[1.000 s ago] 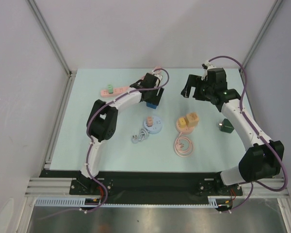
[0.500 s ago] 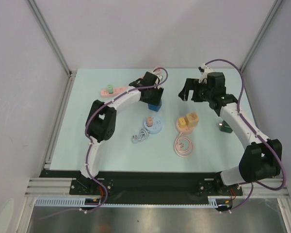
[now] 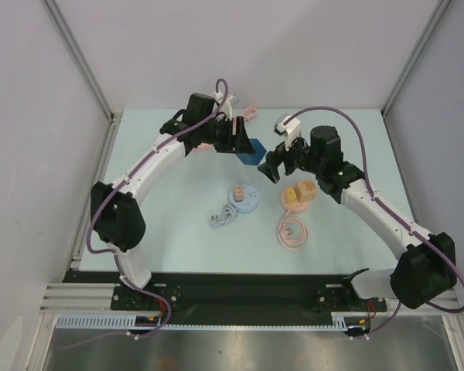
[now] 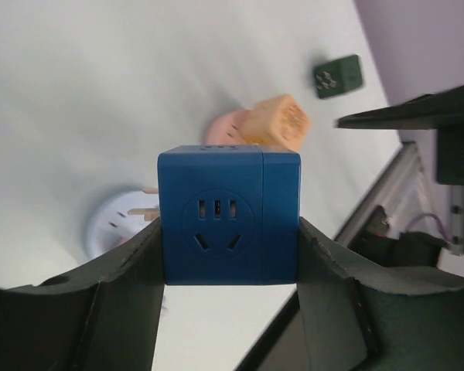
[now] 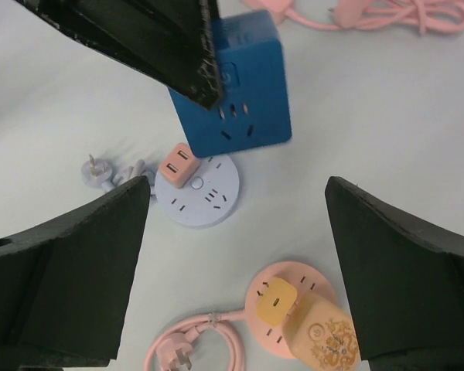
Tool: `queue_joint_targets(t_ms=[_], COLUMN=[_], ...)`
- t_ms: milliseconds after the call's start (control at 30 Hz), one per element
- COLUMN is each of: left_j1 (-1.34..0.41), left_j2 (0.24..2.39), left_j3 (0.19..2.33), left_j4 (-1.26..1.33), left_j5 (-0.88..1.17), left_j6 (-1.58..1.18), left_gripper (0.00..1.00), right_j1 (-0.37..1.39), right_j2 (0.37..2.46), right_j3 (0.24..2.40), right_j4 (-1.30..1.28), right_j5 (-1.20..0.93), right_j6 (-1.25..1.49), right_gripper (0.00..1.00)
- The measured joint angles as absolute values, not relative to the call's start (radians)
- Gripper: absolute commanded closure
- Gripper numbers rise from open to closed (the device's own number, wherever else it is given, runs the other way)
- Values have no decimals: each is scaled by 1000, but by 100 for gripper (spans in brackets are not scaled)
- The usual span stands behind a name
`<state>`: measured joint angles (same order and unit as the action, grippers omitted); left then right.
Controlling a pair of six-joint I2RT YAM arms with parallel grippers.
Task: Insert the plug
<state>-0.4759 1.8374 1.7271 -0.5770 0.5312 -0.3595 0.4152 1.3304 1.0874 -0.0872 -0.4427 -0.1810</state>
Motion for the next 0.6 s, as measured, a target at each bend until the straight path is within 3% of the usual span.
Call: queue_joint_targets(t_ms=[233,600], left_j1=[-484,-486], left_j2=[1725,1619], left_j3=[1573,1439], left_j4=[-520,-447], left_j5=[660,725], left_j6=[-421,-472], left_gripper=[100,99], right_j1=[576,655], right_j2=[1336,1405], right_j3=[1137,1216], right_j4=[-150,-226], right_j5=[-344,-243], right_j6=[-321,-395], right_gripper=[0,1])
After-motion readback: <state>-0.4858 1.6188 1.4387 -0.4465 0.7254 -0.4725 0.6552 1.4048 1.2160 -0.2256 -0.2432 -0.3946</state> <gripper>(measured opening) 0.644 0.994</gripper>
